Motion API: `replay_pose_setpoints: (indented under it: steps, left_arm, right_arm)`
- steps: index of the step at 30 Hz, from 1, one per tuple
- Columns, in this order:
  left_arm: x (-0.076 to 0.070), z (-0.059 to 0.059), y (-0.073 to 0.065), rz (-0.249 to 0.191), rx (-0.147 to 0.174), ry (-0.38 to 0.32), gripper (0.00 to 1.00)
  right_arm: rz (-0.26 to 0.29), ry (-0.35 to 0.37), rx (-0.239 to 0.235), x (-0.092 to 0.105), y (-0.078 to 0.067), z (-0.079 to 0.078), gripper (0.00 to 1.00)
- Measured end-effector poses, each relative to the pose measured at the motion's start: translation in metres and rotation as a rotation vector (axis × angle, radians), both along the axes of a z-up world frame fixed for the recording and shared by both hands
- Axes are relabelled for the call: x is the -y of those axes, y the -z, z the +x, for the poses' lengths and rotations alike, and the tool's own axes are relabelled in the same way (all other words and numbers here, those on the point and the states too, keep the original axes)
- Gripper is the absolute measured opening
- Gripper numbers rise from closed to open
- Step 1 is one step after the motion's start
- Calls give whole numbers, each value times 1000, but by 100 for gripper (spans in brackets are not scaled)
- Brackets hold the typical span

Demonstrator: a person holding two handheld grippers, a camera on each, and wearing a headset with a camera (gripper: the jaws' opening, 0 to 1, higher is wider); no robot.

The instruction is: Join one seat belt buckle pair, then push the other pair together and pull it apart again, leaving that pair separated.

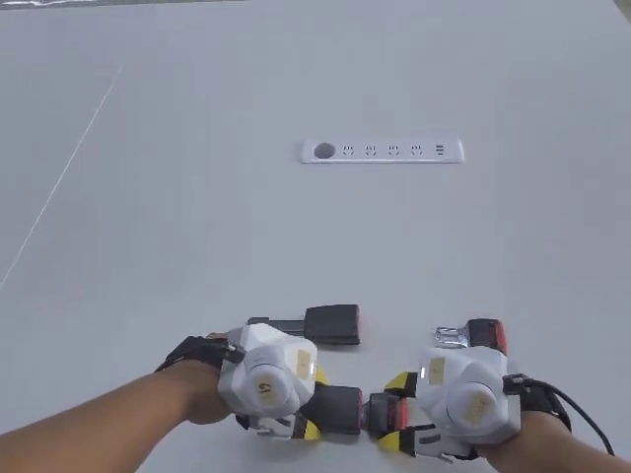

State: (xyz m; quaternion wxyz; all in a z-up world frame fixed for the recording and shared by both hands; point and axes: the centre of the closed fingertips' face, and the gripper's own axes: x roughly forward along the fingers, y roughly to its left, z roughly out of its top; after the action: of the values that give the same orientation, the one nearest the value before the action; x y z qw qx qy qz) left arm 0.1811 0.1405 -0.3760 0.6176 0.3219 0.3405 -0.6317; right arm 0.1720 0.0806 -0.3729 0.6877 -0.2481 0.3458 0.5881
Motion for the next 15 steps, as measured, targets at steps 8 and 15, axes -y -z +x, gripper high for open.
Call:
replay_pose_setpoints:
  steps: [8, 15]
  left_arm:
    - [0, -1, 0, -40, 5, 8, 32]
    - [-1, -1, 0, -57, -5, 26, 32]
  right_arm:
    - [11, -43, 20, 1, -1, -1, 35]
    - [40, -62, 40, 4, -2, 0, 34]
